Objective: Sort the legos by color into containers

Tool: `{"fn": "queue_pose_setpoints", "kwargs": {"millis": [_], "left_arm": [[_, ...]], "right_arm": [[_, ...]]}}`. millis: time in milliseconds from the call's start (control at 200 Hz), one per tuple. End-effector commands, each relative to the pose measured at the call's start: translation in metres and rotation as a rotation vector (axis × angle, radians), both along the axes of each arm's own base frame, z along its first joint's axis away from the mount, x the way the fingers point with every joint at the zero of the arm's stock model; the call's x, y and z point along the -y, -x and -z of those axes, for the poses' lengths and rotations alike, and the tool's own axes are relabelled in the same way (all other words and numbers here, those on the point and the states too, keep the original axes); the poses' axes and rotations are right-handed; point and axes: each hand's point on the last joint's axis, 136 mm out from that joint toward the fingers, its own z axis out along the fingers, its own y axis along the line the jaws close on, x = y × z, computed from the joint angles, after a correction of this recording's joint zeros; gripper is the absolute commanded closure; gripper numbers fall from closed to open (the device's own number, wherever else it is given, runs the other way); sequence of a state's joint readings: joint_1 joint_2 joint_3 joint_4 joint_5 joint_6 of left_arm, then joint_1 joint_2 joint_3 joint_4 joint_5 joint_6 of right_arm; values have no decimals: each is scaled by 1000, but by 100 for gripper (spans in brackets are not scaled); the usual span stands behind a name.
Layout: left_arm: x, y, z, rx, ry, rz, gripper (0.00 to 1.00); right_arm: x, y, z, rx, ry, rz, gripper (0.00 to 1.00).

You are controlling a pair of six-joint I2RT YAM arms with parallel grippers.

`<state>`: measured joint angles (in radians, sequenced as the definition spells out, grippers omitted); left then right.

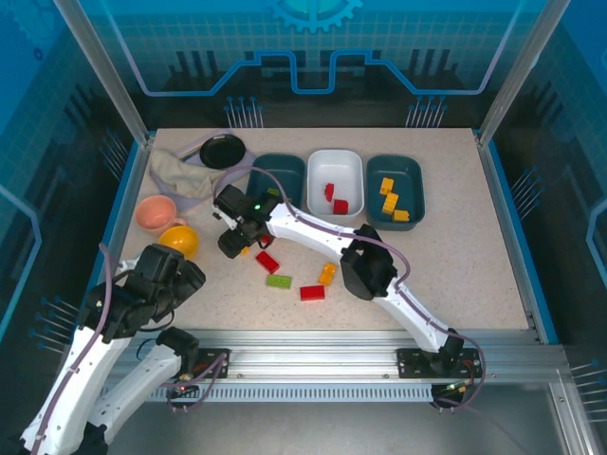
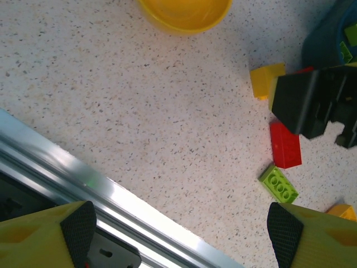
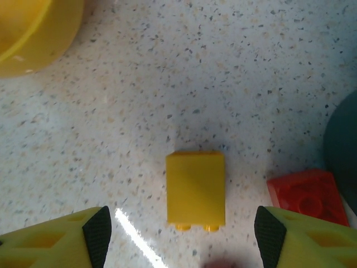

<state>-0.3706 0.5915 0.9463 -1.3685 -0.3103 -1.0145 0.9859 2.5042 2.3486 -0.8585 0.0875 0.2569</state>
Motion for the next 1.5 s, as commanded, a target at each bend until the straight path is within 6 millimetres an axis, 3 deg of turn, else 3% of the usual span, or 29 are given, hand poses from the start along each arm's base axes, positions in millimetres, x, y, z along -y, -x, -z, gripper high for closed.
{"fn": "queue_pose_setpoints", "kwargs": {"millis": [0, 365, 605, 675, 760, 835, 915, 995, 1125, 1270, 1400, 1495], "left_arm": [[-4, 11, -5, -8, -17, 21, 16], [-4, 13, -8, -12, -21, 45, 16], [0, 8, -7, -16, -15, 47, 16], [0, 6, -7, -14, -14, 48, 17], [4, 2, -8, -5, -7, 64, 17], [14, -8, -9, 16, 19, 104, 17], [33, -26, -12, 47, 68, 168, 17], [59, -50, -18, 88, 136, 250, 17], [102, -93, -27, 131, 227, 356, 17], [142, -138, -33, 145, 239, 439, 16], [181, -171, -38, 158, 249, 512, 16], [208, -192, -32, 141, 266, 551, 16]], "right_arm": [[15, -9, 18, -28, 73, 52, 29], [7, -13, 49, -49, 70, 12, 48], [4, -11, 52, -68, 61, 15, 64], [2, -12, 38, -52, 41, 16, 71], [-3, -12, 6, -6, -7, 11, 75], [-3, -13, -35, 43, -67, 19, 76], [12, -16, -77, 87, -118, 61, 76], [44, -24, -120, 134, -166, 133, 76], [130, -50, -143, 135, -193, 326, 76], [250, -83, -134, 115, -153, 570, 75], [361, -109, -111, 88, -44, 805, 75], [413, -127, -90, 63, 42, 907, 75]]}}
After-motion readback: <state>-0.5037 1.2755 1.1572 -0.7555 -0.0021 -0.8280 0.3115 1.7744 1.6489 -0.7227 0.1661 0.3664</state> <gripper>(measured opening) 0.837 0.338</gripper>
